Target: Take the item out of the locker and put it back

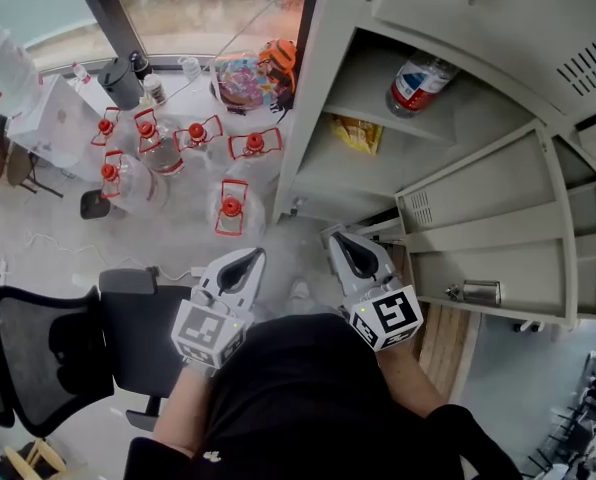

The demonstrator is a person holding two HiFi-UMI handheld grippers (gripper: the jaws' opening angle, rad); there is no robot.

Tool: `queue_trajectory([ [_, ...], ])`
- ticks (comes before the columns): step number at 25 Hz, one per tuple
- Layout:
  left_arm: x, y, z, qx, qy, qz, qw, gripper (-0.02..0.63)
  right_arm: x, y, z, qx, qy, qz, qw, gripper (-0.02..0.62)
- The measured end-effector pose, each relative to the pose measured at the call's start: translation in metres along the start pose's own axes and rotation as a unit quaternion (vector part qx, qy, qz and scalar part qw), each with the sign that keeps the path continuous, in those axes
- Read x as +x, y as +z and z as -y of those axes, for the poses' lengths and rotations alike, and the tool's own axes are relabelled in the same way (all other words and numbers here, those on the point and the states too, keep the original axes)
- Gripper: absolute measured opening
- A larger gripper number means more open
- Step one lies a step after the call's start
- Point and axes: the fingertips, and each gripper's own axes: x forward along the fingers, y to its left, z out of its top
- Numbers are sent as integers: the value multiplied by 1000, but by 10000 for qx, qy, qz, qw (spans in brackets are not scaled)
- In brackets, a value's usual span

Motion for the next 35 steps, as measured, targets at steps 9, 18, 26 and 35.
queue_trajectory([
  [9, 3, 2, 2, 12, -63, 3, 10000, 11, -7, 8, -5, 172, 175, 271, 9993, 2],
  [18, 5, 4, 4, 12, -97, 6, 10000, 11, -5, 8, -3, 193, 235, 302, 9991, 2],
  [26, 7, 5, 5, 35, -136, 3, 9999, 11, -3, 8, -4, 81, 268, 281, 9992, 2],
  [35, 6, 5, 5, 55, -142, -1, 9999, 11, -3, 4, -3, 132, 234, 226, 9994, 3],
])
